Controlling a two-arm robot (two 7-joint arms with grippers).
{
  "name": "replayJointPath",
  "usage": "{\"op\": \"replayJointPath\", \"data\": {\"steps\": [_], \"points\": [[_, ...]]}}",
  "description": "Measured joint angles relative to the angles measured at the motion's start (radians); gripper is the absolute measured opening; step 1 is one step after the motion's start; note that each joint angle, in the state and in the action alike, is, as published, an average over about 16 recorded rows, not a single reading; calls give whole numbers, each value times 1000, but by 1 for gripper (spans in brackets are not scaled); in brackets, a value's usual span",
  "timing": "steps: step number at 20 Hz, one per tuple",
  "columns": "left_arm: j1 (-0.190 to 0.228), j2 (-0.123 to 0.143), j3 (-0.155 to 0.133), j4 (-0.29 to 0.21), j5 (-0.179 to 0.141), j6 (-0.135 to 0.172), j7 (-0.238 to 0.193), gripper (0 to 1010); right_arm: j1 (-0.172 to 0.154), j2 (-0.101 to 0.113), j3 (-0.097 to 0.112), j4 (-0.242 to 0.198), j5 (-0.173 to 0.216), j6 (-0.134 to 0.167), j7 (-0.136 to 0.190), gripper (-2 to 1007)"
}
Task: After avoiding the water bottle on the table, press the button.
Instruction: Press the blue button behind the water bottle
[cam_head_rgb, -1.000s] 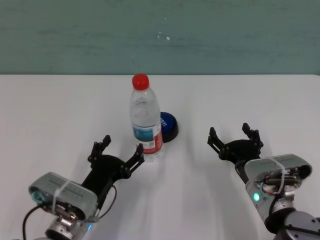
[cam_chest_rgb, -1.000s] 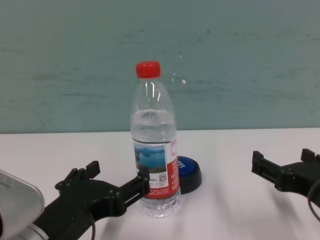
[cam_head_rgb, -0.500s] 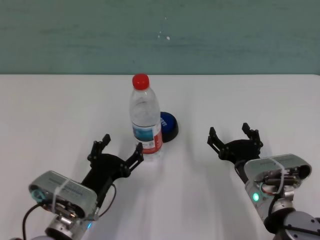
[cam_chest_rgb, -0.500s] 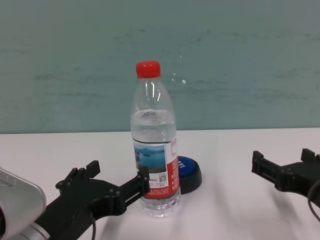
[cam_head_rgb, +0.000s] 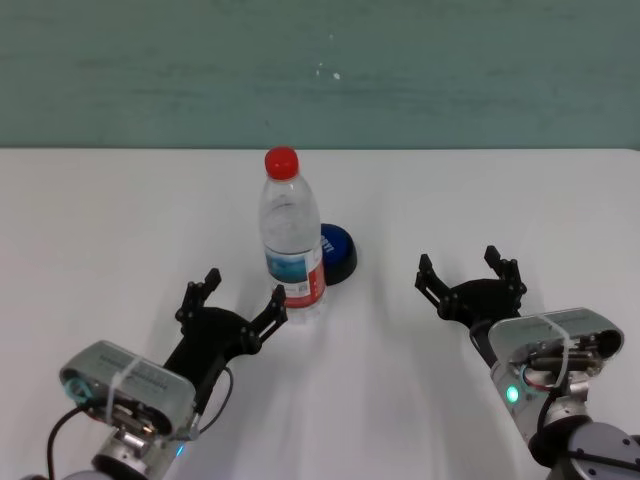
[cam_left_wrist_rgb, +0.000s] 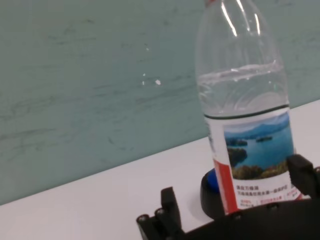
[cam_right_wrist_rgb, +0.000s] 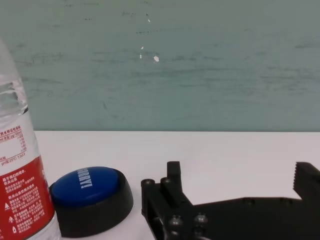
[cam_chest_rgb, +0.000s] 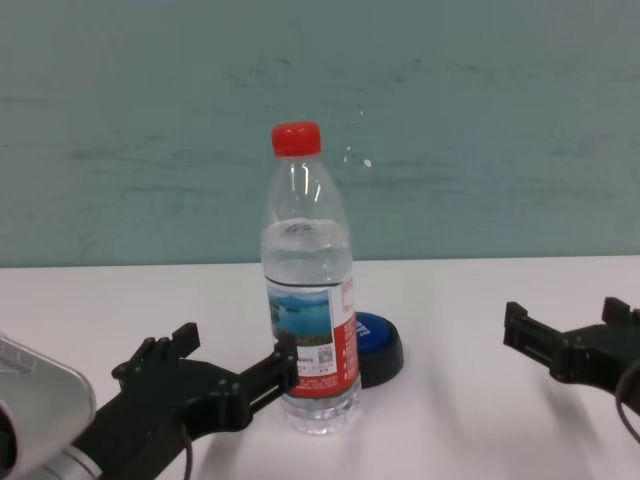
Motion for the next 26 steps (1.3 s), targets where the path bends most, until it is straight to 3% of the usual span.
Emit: {"op": "replayJointPath", "data": {"steps": [26], "points": [[-16,-9,0,19,8,5,6,1010,0,0,0,0,0,0,0,1004]]}}
